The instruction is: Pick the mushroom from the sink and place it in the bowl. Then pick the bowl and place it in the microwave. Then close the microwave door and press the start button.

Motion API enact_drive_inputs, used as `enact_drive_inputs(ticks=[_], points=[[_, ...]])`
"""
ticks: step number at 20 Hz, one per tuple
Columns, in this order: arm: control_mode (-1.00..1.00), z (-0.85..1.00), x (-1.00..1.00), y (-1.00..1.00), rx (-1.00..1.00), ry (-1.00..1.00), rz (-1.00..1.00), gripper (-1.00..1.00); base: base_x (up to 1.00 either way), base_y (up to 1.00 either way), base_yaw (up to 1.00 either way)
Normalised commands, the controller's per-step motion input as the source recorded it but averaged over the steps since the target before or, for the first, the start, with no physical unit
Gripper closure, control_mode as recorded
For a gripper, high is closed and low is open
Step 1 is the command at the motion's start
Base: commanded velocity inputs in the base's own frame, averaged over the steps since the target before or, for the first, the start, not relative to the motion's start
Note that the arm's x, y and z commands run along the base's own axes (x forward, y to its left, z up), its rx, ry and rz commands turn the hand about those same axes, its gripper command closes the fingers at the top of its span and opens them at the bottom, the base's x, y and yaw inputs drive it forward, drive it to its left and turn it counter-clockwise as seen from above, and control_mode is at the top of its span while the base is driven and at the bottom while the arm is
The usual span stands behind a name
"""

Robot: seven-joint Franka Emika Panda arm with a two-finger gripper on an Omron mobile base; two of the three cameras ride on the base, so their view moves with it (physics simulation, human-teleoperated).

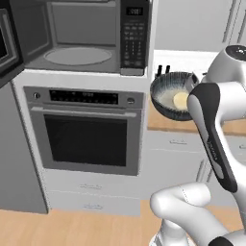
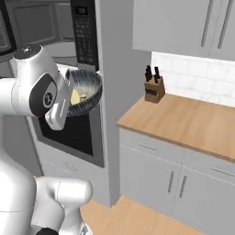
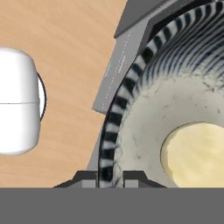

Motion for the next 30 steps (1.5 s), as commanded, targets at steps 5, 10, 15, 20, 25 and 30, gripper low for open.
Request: enact_drive_inputs(ticks=[5, 10, 15, 20, 25, 30], points=[[1.00, 0.00, 0.00, 0.00, 0.00, 0.00, 0.00, 1.00, 0.05, 1.00, -0.47], [1.00, 0.00, 0.00, 0.00, 0.00, 0.00, 0.00, 1.00, 0.13, 1.00, -0.47], [1.00, 0.00, 0.00, 0.00, 0.00, 0.00, 0.00, 1.00, 0.11, 0.85, -0.43], [1.00, 0.00, 0.00, 0.00, 0.00, 0.00, 0.00, 1.00, 0.30, 0.29, -0.18], [1.00, 0.00, 0.00, 0.00, 0.00, 0.00, 0.00, 1.00, 0.24, 0.18, 0.02], [1.00, 0.00, 0.00, 0.00, 0.00, 0.00, 0.00, 1.00, 0.11, 0.00, 0.18]])
